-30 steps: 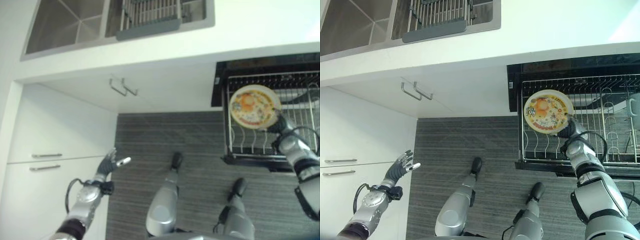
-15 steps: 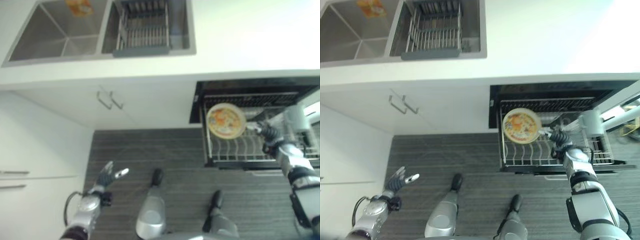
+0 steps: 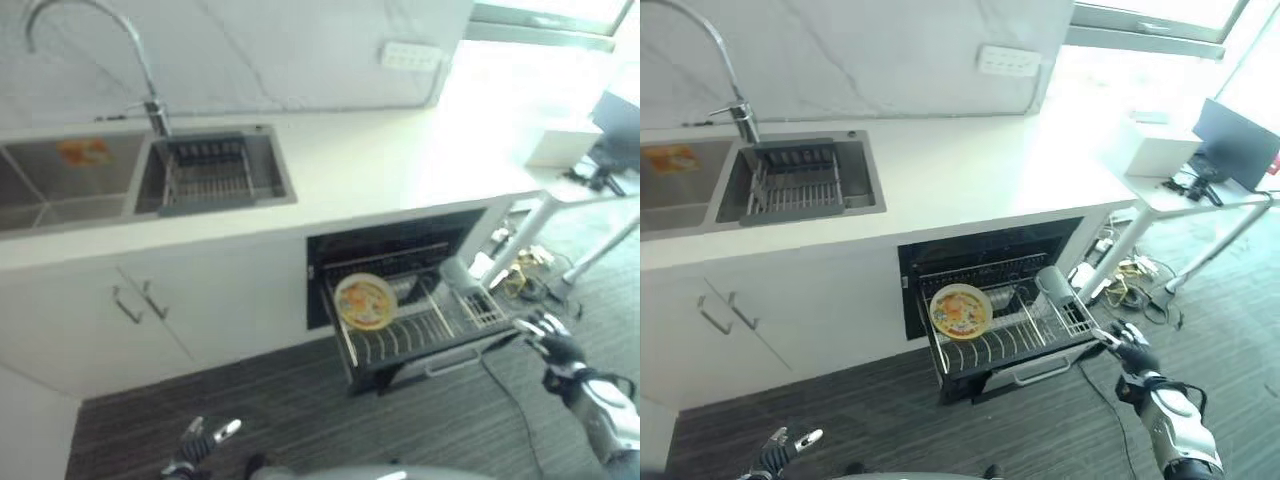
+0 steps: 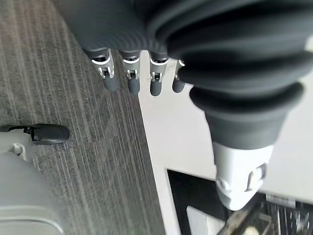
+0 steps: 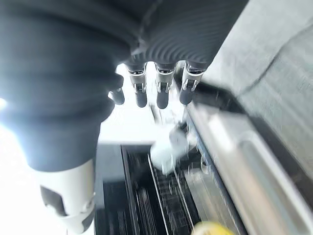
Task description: Place the dishes in the dishwasher.
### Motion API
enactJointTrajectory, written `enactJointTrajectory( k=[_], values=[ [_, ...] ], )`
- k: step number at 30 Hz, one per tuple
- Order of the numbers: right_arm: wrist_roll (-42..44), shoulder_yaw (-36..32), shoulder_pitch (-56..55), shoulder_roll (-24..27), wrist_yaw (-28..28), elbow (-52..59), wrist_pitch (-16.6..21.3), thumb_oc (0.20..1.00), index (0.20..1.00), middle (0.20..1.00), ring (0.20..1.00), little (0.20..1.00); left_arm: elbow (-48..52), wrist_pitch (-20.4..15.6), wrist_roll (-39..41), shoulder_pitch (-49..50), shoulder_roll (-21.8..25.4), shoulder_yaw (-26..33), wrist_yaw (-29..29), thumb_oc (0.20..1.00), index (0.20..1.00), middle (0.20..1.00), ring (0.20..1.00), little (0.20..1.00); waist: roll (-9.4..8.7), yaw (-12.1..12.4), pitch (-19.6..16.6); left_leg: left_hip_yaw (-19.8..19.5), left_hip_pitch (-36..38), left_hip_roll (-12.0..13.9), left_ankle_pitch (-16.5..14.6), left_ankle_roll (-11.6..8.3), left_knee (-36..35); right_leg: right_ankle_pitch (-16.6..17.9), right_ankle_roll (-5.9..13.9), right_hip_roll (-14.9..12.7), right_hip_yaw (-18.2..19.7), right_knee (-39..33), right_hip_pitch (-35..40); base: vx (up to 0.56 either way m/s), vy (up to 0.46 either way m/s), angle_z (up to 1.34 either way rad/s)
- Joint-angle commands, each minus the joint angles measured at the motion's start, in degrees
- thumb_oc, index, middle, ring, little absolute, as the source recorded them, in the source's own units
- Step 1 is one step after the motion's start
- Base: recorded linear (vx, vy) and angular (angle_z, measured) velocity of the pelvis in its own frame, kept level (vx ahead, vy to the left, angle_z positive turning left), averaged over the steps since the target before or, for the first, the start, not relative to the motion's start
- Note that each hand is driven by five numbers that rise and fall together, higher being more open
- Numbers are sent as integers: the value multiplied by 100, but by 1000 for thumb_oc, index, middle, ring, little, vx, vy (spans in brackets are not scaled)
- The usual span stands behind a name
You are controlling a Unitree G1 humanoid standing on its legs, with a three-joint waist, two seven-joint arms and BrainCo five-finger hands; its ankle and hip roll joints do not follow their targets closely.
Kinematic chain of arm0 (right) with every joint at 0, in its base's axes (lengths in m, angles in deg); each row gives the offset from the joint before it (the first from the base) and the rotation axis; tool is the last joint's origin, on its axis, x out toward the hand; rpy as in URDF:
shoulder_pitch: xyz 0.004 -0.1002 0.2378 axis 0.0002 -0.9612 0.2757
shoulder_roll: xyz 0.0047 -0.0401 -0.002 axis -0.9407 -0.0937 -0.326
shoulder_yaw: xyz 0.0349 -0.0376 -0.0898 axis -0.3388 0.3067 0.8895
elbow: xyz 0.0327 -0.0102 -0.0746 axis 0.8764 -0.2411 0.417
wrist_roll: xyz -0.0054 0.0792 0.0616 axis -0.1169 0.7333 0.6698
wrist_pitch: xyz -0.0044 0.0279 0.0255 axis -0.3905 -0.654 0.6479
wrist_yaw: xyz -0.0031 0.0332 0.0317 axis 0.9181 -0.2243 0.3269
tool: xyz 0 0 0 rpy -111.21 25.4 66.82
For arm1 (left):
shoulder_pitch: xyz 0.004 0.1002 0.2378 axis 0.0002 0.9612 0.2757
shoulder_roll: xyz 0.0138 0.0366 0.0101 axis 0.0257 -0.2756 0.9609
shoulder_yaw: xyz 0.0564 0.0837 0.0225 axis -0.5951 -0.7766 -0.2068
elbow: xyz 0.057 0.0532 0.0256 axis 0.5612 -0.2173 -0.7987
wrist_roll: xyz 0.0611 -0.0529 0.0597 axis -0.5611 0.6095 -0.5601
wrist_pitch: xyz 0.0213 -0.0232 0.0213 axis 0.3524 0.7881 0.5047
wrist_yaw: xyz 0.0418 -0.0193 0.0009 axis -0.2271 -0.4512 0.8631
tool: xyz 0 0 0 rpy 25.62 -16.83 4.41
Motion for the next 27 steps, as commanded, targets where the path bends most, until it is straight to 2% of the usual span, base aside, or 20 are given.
enactJointTrajectory(
  k=[1, 3, 6, 13, 20, 27],
  values=[
    [-215, -430, 619, 21, 370, 290, 308, 1000, 1000, 1000, 1000, 1000, -45, -181, -142, -384, 117, 104, 125, 1000, 1000, 1000, 1000, 1000, 17, 74, 307, 94, 130, -61, -376, 244, 43, -158, 136, -120, -9, 38, 248, 28, 23, -14],
    [-93, -625, 468, -127, 764, 290, 343, 1000, 1000, 1000, 1000, 1000, -105, -213, -189, -387, 46, 99, 151, 1000, 1000, 1000, 1000, 1000, 44, -10, 287, 158, 179, -70, -402, 242, 43, -165, 144, -139, 11, 38, 262, 13, 18, -24],
    [290, -652, 351, -469, 1131, -268, 174, 1000, 1000, 1000, 1000, 1000, -208, -212, -190, -390, -26, -34, 218, 1000, 1000, 1000, 1000, 1000, 115, -70, 255, 237, 252, -87, -436, 245, 43, -173, 145, -166, 18, 38, 268, 3, 14, -7],
    [1095, -62, 564, -853, 947, -1530, 82, 1000, 1000, 1000, 1000, 1000, -396, -110, -177, -577, 73, -245, 260, 1000, 1000, 1000, 1000, 1000, 172, 53, 232, 232, 256, -69, -419, 229, 43, -192, 104, -176, -125, 38, 304, 3, -15, 2],
    [2055, 98, 1025, -1055, 617, -2832, 75, 1000, 1000, 1000, 1000, 1000, -612, -100, -177, -621, 111, -462, 234, 1000, 1000, 1000, 1000, 1000, 277, 303, 142, 186, 241, -80, -402, 211, 43, -194, 109, -207, -344, 38, 309, 35, -22, 4],
    [2298, 196, 1383, -1126, 475, -3667, 193, 1000, 1000, 1000, 1000, 1000, -532, -73, -117, -574, 224, -578, 128, 1000, 1000, 1000, 1000, 1000, 414, 507, 148, 39, 180, -135, -365, 221, 43, -188, 120, -283, -495, 38, 343, 62, -29, 14]
  ],
)
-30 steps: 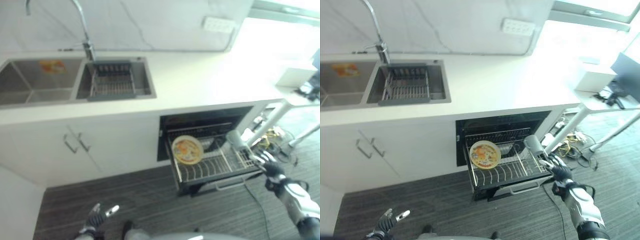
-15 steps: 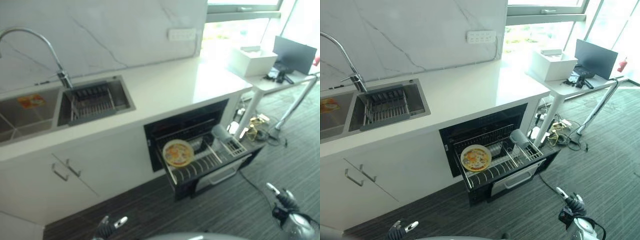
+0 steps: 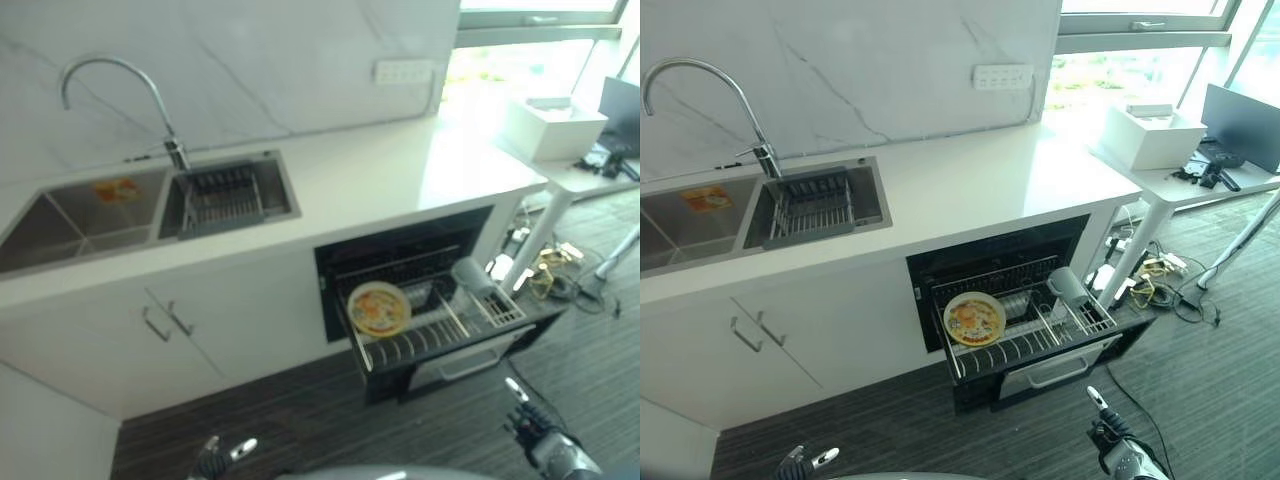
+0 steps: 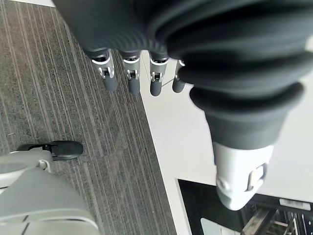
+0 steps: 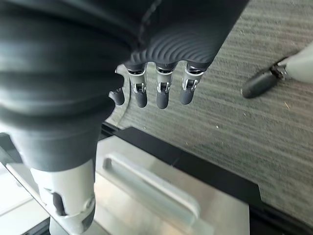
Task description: Place the dishes in the dishwasher.
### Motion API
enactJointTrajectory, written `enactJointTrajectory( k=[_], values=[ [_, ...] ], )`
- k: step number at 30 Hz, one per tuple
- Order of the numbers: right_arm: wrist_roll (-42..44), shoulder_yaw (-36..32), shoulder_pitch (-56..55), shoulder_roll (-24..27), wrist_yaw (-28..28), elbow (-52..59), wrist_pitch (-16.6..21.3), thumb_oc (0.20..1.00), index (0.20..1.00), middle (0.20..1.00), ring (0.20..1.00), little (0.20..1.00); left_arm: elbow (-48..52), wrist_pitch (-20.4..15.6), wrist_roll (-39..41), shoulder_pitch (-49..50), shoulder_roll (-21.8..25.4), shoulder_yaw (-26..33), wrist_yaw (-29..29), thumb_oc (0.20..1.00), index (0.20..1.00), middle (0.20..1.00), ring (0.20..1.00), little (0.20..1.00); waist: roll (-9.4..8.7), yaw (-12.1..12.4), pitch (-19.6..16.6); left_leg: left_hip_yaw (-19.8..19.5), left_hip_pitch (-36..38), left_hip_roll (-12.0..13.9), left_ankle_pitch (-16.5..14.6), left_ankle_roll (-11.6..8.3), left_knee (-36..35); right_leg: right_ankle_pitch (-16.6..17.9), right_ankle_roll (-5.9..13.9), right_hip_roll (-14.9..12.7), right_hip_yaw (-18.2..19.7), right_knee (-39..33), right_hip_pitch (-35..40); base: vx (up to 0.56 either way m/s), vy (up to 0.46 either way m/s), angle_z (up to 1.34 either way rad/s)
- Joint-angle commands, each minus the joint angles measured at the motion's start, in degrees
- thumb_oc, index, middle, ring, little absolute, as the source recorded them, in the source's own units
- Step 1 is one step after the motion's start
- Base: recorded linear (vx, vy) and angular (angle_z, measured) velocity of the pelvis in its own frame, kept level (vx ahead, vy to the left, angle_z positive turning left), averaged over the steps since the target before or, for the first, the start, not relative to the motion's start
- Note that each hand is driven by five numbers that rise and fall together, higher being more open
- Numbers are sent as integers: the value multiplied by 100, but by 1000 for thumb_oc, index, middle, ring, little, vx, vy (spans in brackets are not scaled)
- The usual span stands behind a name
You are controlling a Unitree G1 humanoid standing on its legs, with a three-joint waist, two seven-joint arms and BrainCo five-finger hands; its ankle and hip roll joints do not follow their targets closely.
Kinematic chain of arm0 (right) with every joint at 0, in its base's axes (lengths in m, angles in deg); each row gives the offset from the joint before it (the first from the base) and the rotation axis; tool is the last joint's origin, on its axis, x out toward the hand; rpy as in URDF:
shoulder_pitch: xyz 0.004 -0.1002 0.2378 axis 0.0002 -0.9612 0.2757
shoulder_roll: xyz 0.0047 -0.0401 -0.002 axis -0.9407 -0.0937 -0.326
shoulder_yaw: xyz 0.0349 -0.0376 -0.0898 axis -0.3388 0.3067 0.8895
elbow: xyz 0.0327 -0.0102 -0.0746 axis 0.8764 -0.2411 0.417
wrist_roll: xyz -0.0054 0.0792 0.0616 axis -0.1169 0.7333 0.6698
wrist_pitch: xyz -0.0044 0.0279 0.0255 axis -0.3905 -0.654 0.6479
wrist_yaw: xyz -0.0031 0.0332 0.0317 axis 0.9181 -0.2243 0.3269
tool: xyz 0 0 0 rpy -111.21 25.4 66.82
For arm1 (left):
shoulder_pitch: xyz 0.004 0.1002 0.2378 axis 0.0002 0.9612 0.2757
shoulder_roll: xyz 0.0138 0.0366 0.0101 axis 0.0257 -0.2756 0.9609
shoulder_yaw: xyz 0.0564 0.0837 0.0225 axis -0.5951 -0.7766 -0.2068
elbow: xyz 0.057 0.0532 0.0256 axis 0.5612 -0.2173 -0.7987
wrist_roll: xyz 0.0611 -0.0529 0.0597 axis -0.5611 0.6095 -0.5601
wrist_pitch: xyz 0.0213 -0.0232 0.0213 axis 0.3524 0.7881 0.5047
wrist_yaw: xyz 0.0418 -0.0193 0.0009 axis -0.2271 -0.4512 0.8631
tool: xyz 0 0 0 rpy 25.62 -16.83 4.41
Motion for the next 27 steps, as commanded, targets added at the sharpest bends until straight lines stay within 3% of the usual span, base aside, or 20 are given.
enactJointTrajectory(
  k=[1, 6, 9, 13, 17, 19, 27],
  values=[
    [240, -135, 656, -20, -174, -303, 290, 1000, 1000, 1000, 1000, 1000, -16, -101, -79, -448, 446, -237, -77, 1000, 1000, 1000, 1000, 1000, -145, 142, 300, 52, 126, -175, -360, 216, 44, -191, 137, -292, -360, 40, 216, 111, -30, 22],
    [345, -69, 1040, 197, -206, -637, 298, 1000, 1000, 1000, 1000, 1000, 38, -140, -27, -421, 492, -355, -120, 1000, 1000, 1000, 1000, 1000, 67, 282, 421, -26, 2, -265, -347, 188, 44, -163, 197, -450, -568, 40, 187, 14, 4, 22],
    [327, 1, 1507, 534, -106, -709, 200, 1000, 1000, 1000, 1000, 1000, 96, -142, 145, -504, 420, -515, -54, 1000, 1000, 1000, 1000, 1000, 291, 327, 556, -99, -214, -412, -296, 203, 44, -76, 222, -603, -616, 40, 13, -110, 151, 32],
    [-18, -35, 1996, 1185, -144, -864, 54, 1000, 1000, 1000, 1000, 1000, 141, -190, 330, -336, 83, -753, -1, 1000, 1000, 1000, 1000, 1000, 811, 376, 653, -157, -375, -678, -232, 219, 44, -62, 231, -838, -651, 40, -67, -5, 301, 19],
    [-305, -25, 2205, 1582, -268, -894, 43, 1000, 1000, 1000, 1000, 1000, 283, -207, 403, -135, -105, -896, -18, 1000, 1000, 1000, 1000, 1000, 1151, 402, 704, -203, -458, -862, -187, 219, 44, -58, 259, -1007, -674, 40, -86, 24, 242, 9],
    [-526, -44, 2445, 1984, -352, -882, 136, 1000, 1000, 1000, 1000, 1000, 470, -206, 405, 44, -239, -1008, -86, 1000, 1000, 1000, 1000, 1000, 1451, 446, 769, -220, -514, -1028, -138, 214, 44, -47, 288, -1170, -732, 40, -51, 44, 319, 21],
    [-1134, 115, 3112, 2684, -578, -693, 180, 1000, 1000, 1000, 1000, 1000, 647, -210, 514, 355, -259, -1179, -155, 1000, 1000, 1000, 1000, 1000, 1706, 610, 826, -372, -573, -1257, -95, 199, 44, 5, 350, -1452, -871, 106, -1, 80, 127, 28]
  ],
)
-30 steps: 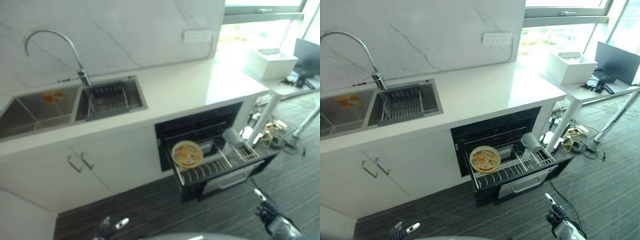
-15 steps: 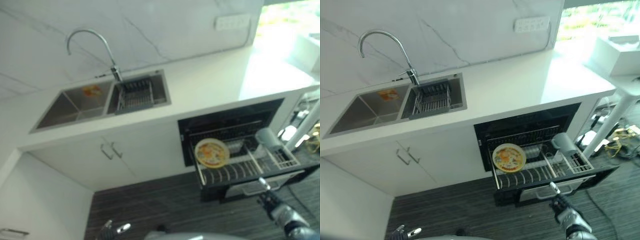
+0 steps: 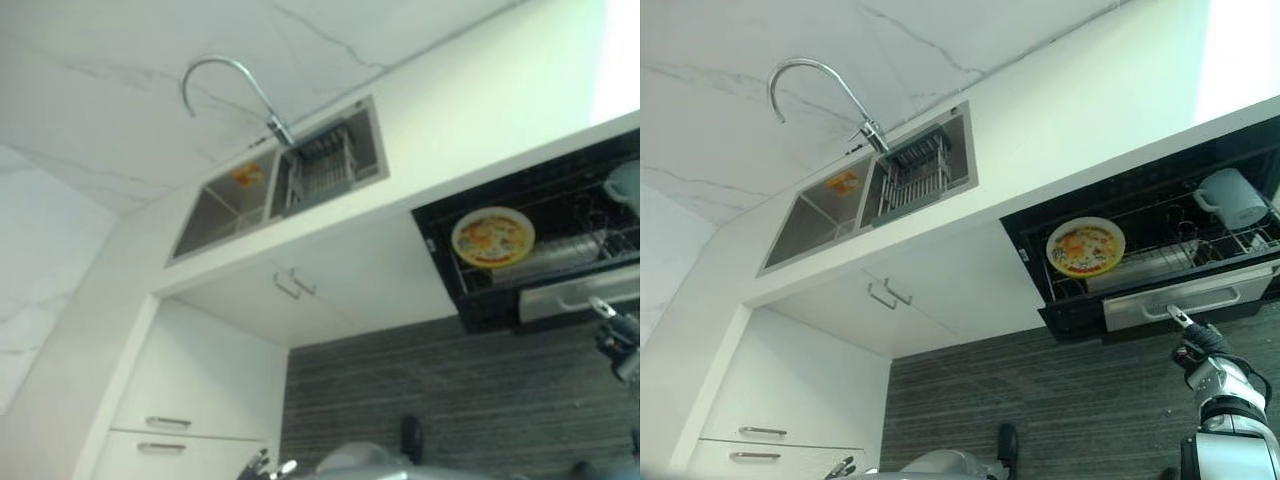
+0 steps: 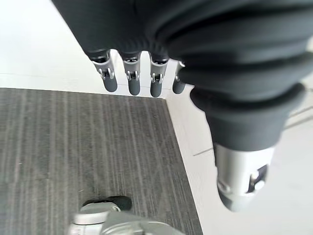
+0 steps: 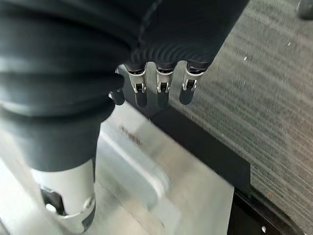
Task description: Place the dishes in the dishwasher.
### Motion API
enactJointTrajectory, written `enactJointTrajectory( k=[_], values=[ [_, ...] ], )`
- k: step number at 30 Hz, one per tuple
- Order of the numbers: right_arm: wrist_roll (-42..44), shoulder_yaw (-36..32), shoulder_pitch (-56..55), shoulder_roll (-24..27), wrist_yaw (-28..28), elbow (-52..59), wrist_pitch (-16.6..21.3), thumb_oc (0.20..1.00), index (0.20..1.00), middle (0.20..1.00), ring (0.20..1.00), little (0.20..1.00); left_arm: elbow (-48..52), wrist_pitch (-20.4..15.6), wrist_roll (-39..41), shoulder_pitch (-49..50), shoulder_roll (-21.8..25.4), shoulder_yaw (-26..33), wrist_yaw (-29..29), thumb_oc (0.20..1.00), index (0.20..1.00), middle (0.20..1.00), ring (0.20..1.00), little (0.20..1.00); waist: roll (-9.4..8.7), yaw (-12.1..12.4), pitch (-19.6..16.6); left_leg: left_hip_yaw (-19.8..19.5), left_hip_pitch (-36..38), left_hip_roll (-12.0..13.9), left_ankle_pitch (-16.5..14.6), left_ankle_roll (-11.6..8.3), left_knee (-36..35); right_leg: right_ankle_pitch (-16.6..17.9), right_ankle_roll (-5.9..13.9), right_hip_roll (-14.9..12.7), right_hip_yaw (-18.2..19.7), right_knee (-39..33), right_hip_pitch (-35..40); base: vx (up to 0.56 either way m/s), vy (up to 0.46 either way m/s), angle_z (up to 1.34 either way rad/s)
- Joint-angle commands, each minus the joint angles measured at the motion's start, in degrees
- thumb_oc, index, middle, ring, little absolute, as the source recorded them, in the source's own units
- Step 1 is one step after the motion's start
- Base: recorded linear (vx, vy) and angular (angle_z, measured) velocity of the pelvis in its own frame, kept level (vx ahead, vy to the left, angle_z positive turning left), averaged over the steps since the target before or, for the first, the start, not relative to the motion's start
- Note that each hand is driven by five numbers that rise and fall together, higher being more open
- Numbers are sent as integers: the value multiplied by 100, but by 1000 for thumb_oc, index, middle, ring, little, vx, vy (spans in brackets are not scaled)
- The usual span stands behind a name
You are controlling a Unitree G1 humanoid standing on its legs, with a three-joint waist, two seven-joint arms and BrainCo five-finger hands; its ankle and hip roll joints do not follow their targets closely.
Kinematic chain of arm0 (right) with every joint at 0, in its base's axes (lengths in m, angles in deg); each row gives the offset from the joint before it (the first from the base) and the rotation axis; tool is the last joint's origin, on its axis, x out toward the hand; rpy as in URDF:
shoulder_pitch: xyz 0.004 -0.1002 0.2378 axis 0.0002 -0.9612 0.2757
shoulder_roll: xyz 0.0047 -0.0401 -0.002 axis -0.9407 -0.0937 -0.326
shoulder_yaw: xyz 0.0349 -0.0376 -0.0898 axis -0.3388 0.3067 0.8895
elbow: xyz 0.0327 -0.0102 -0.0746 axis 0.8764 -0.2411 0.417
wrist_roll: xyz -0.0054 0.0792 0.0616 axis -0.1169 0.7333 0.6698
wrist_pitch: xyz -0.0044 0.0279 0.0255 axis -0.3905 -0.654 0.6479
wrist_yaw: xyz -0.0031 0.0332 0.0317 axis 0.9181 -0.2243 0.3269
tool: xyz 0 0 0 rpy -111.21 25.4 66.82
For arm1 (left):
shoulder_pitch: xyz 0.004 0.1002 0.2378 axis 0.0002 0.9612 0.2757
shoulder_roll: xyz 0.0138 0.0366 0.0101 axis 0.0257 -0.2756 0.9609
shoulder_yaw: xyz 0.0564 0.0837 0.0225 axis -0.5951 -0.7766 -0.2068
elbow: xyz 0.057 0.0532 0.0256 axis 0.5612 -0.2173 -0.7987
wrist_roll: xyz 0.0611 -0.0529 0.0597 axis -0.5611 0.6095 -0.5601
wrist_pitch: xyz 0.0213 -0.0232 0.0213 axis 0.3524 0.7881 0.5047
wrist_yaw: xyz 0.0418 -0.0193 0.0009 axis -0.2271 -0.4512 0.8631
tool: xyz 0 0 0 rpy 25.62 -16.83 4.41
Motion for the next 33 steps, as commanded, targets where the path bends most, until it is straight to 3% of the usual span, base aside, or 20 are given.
enactJointTrajectory(
  k=[1, 9, 15, 22, 28, 33],
  values=[
    [-459, 170, 1093, 355, -371, -82, 168, 1000, 1000, 1000, 1000, 1000, -74, -166, 215, -491, 282, -293, 20, 1000, 1000, 1000, 1000, 1000, -100, 264, 146, 40, 16, 188, -402, -359, 37, -116, -277, 73, 151, 77, -208, 65, 87, 17],
    [-1670, 933, 2496, 1225, -699, -11, 88, 1000, 1000, 1000, 1000, 1000, -144, -312, 365, -329, 324, -292, 45, 1000, 1000, 1000, 1000, 1000, 156, 548, 265, -190, -197, -15, -254, -390, 37, -152, -239, -157, 33, 275, -277, 92, 83, 3],
    [-1907, 1710, 4017, 2052, -782, -244, 174, 1000, 1000, 1000, 1000, 1000, -208, -156, 207, -206, 519, -80, -2, 1000, 1000, 1000, 1000, 1000, 325, 899, 359, -520, -532, -211, -98, -378, 37, -173, -228, -305, -84, 478, -477, 38, 11, 20],
    [-1819, 2478, 5194, 2465, -296, -419, 164, 1000, 1000, 1000, 1000, 1000, -255, 76, -193, -127, 686, 115, -185, 1000, 1000, 1000, 1000, 1000, 280, 1113, 412, -717, -713, -261, -68, -352, 37, -254, -215, -293, -121, 616, -664, 54, -21, 20],
    [-1866, 3135, 6056, 2604, 76, -424, 626, 1000, 1000, 1000, 1000, 1000, 100, 368, -492, 14, 955, 231, -374, 1000, 1000, 1000, 1000, 1000, 162, 1248, 399, -831, -742, -215, -70, -318, 37, -251, -178, -221, -97, 665, -797, 51, -51, 11],
    [-1983, 3417, 6190, 2652, 238, -267, 1611, 1000, 1000, 1000, 1000, 1000, 486, 507, -261, 81, 1225, 377, -407, 1000, 1000, 1000, 1000, 1000, 49, 1301, 406, -791, -725, -116, -88, -333, 37, -220, -164, -172, -155, 635, -773, 16, -76, -5]
  ],
)
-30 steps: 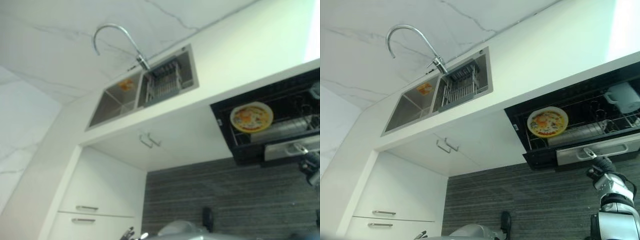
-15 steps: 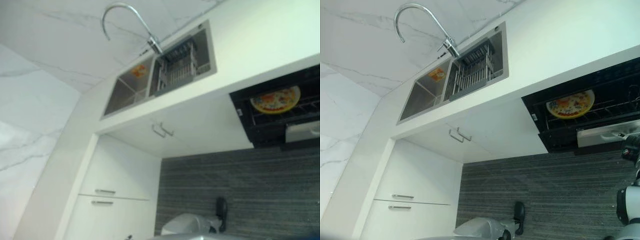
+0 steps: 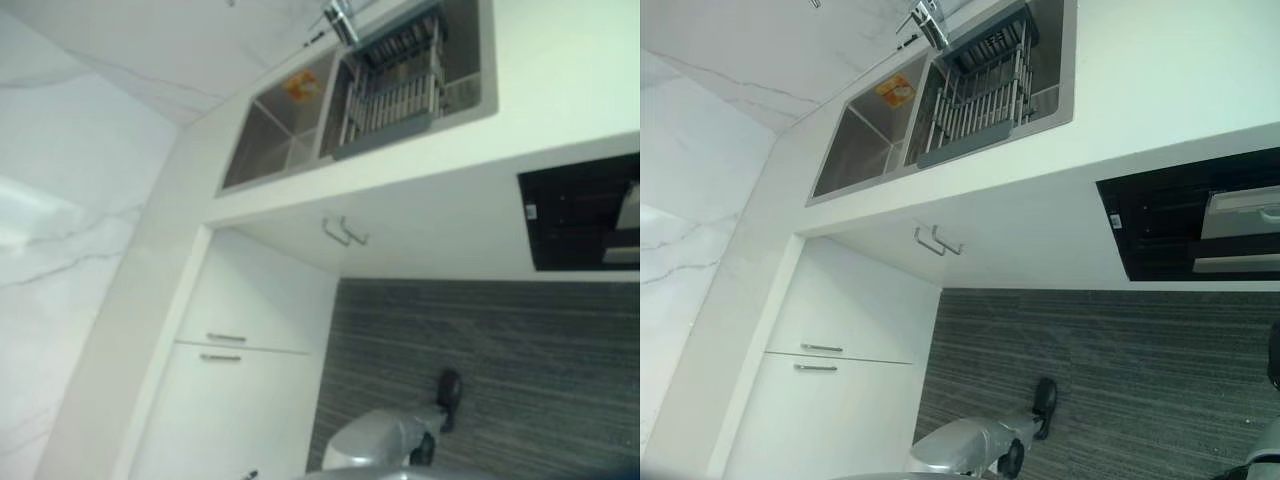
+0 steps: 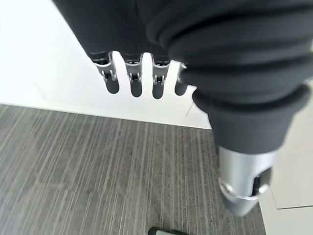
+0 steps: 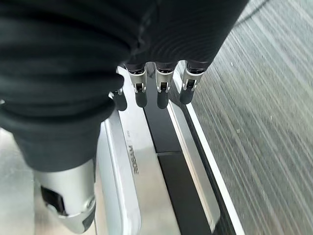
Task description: Place the dishes in the dishwasher.
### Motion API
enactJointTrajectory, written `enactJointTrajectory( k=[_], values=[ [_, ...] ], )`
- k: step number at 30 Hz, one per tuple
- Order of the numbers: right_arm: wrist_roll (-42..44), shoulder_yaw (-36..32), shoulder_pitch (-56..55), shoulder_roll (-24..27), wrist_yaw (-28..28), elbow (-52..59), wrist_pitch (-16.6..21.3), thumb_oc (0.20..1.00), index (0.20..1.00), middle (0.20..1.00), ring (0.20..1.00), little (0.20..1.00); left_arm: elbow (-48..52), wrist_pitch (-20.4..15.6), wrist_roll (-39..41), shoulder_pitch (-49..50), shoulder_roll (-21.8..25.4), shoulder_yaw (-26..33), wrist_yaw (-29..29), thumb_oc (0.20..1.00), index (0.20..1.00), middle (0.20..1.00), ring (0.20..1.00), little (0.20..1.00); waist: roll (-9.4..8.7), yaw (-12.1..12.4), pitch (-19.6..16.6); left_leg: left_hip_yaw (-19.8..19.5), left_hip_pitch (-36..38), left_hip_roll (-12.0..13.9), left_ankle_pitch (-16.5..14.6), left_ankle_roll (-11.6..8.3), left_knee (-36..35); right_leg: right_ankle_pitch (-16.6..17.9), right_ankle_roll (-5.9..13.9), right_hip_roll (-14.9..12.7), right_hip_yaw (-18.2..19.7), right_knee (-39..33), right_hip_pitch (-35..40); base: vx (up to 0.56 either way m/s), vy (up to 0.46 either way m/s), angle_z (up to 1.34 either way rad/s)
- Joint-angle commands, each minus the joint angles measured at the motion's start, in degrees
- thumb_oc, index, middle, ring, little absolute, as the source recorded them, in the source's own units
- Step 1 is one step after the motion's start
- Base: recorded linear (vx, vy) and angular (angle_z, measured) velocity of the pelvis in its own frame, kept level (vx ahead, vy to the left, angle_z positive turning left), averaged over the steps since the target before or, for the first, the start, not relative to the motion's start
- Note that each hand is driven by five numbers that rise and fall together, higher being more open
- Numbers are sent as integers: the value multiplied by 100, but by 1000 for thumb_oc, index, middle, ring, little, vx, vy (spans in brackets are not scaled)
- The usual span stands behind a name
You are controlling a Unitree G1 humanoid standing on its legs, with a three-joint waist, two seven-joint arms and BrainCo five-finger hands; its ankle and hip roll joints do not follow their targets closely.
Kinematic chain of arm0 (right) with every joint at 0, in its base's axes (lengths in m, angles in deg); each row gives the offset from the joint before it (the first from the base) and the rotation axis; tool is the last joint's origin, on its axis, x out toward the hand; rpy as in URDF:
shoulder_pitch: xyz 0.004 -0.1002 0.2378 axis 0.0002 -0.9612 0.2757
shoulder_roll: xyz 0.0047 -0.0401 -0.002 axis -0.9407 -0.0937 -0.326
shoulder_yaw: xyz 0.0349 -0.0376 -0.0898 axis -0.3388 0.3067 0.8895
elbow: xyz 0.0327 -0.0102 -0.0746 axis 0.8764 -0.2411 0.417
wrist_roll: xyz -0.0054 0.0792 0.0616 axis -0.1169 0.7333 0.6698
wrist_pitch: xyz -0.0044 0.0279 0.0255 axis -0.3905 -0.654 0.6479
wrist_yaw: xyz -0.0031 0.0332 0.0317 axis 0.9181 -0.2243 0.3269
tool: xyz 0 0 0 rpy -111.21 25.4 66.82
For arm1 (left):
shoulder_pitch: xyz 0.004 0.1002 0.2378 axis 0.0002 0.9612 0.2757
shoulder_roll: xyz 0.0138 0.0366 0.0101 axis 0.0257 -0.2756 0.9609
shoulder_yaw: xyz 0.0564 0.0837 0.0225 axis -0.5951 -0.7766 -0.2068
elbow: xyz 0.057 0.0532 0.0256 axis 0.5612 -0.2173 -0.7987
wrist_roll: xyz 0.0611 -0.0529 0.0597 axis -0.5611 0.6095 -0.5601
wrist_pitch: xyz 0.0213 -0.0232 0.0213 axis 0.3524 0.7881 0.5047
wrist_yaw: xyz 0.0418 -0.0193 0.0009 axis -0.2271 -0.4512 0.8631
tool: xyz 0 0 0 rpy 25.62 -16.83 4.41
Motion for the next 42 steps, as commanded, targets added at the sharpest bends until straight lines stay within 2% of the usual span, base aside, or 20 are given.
enactJointTrajectory(
  k=[1, 4, 5, 6, 8, 10, 14, 19, 23, 24, 25, 27, 31, 32, 33, 34, 35, 37, 40, 42],
  values=[
    [92, 864, 1918, 429, 20, 1745, 2125, 1000, 1000, 1000, 1000, 1000, 403, 206, -90, -123, 688, 159, -68, 1000, 1000, 1000, 1000, 1000, -233, 533, -40, -139, 92, 298, -230, -533, 2, -219, -205, 139, 441, 639, -453, -6, -94, -9],
    [-210, 722, 1502, 330, -341, 1793, 1764, 1000, 1000, 1000, 1000, 1000, 450, 41, -159, -51, 718, 99, -133, 1000, 1000, 1000, 1000, 1000, -280, 518, -8, -103, 81, 351, -232, -534, 2, -220, -213, 220, 503, 595, -481, -56, -60, -11],
    [-155, 683, 1339, 286, -731, 1809, 1319, 1000, 1000, 1000, 1000, 1000, 453, -47, -108, -45, 724, 94, -122, 1000, 1000, 1000, 1000, 1000, -305, 510, 9, -85, 34, 373, -198, -530, 2, -178, -217, 240, 519, 569, -525, -99, -45, -15],
    [135, 603, 1102, 266, -1133, 1861, 1114, 1000, 1000, 1000, 1000, 1000, 552, -29, -28, -55, 767, 144, -128, 1000, 1000, 1000, 1000, 1000, -340, 478, 59, -58, 30, 406, -195, -534, 2, -173, -227, 254, 538, 569, -537, -106, -47, -11],
    [274, 430, 804, 241, -1384, 1953, 956, 1000, 1000, 1000, 1000, 1000, 655, 5, 64, -57, 814, 209, -136, 1000, 1000, 1000, 1000, 1000, -387, 448, 95, -28, 25, 437, -197, -542, 4, -167, -228, 263, 560, 580, -565, -57, -73, -9],
    [-40, -33, -49, 133, -1594, 2208, 862, 1000, 1000, 1000, 1000, 1000, 883, 90, 244, -77, 949, 315, -157, 1000, 1000, 1000, 1000, 1000, -521, 381, 191, 31, 26, 501, -202, -544, 12, -137, -229, 299, 592, 564, -574, -66, -118, -8],
    [220, -958, -1613, -248, -1084, 3088, 990, 1000, 1000, 1000, 1000, 1000, 1178, -34, 406, -55, 1012, 352, -74, 1000, 1000, 1000, 1000, 1000, -711, 182, 405, 156, 19, 629, -230, -515, 19, -81, -231, 383, 695, 538, -614, -98, -114, -7],
    [204, -2151, -3753, -1428, 19, 4897, 1266, 1000, 1000, 1000, 1000, 1000, 1625, -211, 700, -160, 1083, 545, 202, 1000, 1000, 1000, 1000, 1000, -991, -143, 681, 324, -35, 739, -285, -431, 2, 4, -256, 537, 921, 450, -709, -136, -128, -7],
    [-153, -2278, -4642, -2227, 637, 5806, 1415, 1000, 1000, 1000, 1000, 1000, 2162, -211, 904, -255, 1200, 749, 492, 1000, 1000, 1000, 1000, 1000, -1175, -325, 762, 415, -25, 820, -365, -377, 2, 43, -286, 616, 1074, 416, -748, -107, -112, -17],
    [-184, -2296, -4752, -2380, 690, 5953, 1417, 1000, 1000, 1000, 1000, 1000, 2470, -15, 986, -309, 1258, 789, 618, 1000, 1000, 1000, 1000, 1000, -1215, -361, 769, 430, -27, 836, -378, -361, 2, 64, -283, 628, 1088, 401, -746, -94, -172, -17],
    [-401, -2228, -4899, -2701, 876, 6259, 1380, 1000, 1000, 1000, 1000, 1000, 2988, 476, 1070, -525, 1391, 896, 859, 1000, 1000, 1000, 1000, 1000, -1336, -438, 749, 463, -9, 868, -416, -339, 2, 90, -289, 669, 1135, 392, -752, -53, -177, -15],
    [-310, -2119, -5093, -3047, 974, 6755, 1263, 1000, 1000, 1000, 1000, 1000, 3167, 864, 1038, -1038, 1442, 1068, 1100, 1000, 1000, 1000, 1000, 1000, -1574, -624, 669, 559, 40, 988, -462, -334, 2, 78, -318, 746, 1219, 398, -769, -34, -195, -8],
    [-327, -1944, -5395, -3463, 799, 7012, 1467, 1000, 1000, 1000, 1000, 1000, 2716, 1147, 1553, -1948, 1247, 921, 1138, 1000, 1000, 1000, 1000, 1000, -1824, -1010, 483, 769, 150, 1160, -516, -362, 2, 49, -325, 899, 1393, 389, -816, -67, -94, -17],
    [-391, -1835, -5532, -3612, 753, 6953, 1585, 1000, 1000, 1000, 1000, 1000, 3114, -1604, 1766, -2093, 1251, 843, 101, 1000, 1000, 1000, 1000, 1000, -1874, -1076, 432, 853, 210, 1201, -538, -372, 2, 32, -325, 935, 1411, 364, -782, -96, -106, -37],
    [-448, -1669, -5673, -3757, 867, 6871, 1704, 1000, 1000, 1000, 1000, 1000, 3250, 1632, 1593, -1957, 1398, 715, 1320, 1000, 1000, 1000, 1000, 1000, -1915, -1034, 383, 872, 261, 1230, -553, -389, 2, 9, -329, 957, 1390, 334, -722, -108, -129, -31],
    [-475, -1583, -5649, -3810, 947, 6725, 1737, 1000, 1000, 1000, 1000, 1000, 2851, 746, 1759, -1890, 1291, 636, 891, 1000, 1000, 1000, 1000, 1000, -1912, -985, 332, 856, 276, 1231, -552, -394, 2, 5, -314, 980, 1373, 333, -703, -132, -172, -26],
    [-421, -1541, -5732, -3911, 674, 6416, 1909, 1000, 1000, 1000, 1000, 1000, 2458, 117, 1637, -1681, 1107, 696, 453, 1000, 1000, 1000, 1000, 1000, -1946, -943, 261, 876, 400, 1263, -585, -394, 2, -30, -301, 1068, 1313, 301, -582, -97, -135, -15],
    [-509, -1445, -6031, -4118, 274, 6371, 2000, 1000, 1000, 1000, 1000, 1000, 2257, -138, 1609, -1397, 988, 765, 99, 1000, 1000, 1000, 1000, 1000, -2062, -972, 141, 928, 597, 1341, -624, -405, 2, -91, -323, 1214, 1323, 213, -364, -5, -152, -2],
    [-585, -1211, -6292, -4412, 40, 6342, 2004, 1000, 1000, 1000, 1000, 1000, 2062, -107, 1853, -1227, 801, 802, -427, 1000, 1000, 1000, 1000, 1000, -2174, -1023, -63, 986, 847, 1474, -653, -457, 2, -140, -423, 1389, 1362, 93, -122, 89, -155, -5],
    [-633, -945, -6357, -4541, -427, 6045, 1912, 1000, 1000, 1000, 1000, 1000, 1763, -138, 2313, -1218, 678, 707, -1223, 1000, 1000, 1000, 1000, 1000, -2238, -1025, -259, 996, 1152, 1765, -596, -620, 2, -296, -618, 1682, 1369, 16, 180, 100, -220, -16]
  ],
)
